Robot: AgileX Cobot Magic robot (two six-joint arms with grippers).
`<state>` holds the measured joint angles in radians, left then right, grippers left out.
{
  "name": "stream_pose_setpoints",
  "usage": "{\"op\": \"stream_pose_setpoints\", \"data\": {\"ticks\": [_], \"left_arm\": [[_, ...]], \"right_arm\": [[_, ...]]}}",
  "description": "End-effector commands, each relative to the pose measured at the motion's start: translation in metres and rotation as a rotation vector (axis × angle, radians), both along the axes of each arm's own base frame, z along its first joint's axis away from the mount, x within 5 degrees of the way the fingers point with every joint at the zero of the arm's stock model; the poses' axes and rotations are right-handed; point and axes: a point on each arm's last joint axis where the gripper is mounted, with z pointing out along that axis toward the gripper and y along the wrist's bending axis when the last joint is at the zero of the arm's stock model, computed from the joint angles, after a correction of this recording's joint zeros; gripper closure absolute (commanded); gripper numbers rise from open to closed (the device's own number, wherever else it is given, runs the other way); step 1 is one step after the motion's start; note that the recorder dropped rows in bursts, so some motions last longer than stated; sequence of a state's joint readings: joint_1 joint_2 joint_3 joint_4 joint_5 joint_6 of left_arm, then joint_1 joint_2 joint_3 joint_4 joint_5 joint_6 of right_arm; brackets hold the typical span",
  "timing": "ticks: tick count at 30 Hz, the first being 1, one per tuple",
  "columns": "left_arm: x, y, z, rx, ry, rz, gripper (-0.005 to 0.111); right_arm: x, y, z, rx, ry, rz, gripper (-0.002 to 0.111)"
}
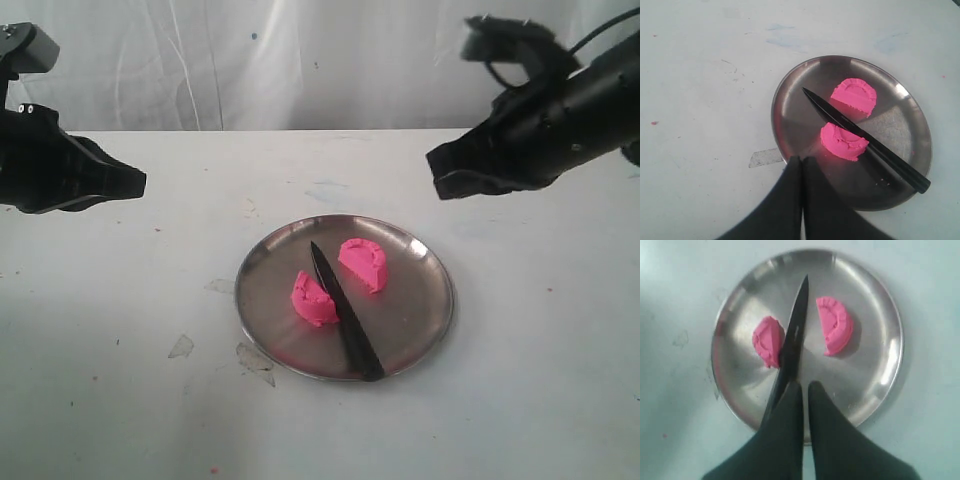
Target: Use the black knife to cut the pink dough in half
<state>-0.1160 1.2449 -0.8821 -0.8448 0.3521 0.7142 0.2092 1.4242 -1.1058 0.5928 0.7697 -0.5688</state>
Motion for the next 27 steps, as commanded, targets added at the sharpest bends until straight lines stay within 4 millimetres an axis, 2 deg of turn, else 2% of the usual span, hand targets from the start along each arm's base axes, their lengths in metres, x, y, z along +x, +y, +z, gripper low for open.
{"op": "stream_pose_setpoints", "data": {"ticks": [1, 6, 12, 21, 27], "left_arm": [[-0.003, 0.0, 0.002, -0.022, 0.003, 0.004, 0.107], [-0.003, 0.0, 0.002, -0.022, 0.003, 0.004, 0.107], [-0.003, 0.0, 0.002, -0.022, 0.003, 0.004, 0.107], [-0.003, 0.0, 0.002, -0.022, 0.003, 0.004, 0.107], [-0.003, 0.0, 0.002, -0.021, 0.002, 0.003, 0.107]], "right_arm": [[-0.051, -0.011, 0.031, 0.091, -0.155, -0.053, 0.108], [-0.11, -0.022, 0.049, 0.154, -0.275, -0.064, 0.108], [-0.166, -0.031, 0.066, 0.238, -0.344, -0.07, 0.108], [-0.219, -0.044, 0.091, 0.3, -0.576, -0.068, 0.108], [-0.236, -0.047, 0.095, 0.353, -0.605, -0.088, 0.108]]}}
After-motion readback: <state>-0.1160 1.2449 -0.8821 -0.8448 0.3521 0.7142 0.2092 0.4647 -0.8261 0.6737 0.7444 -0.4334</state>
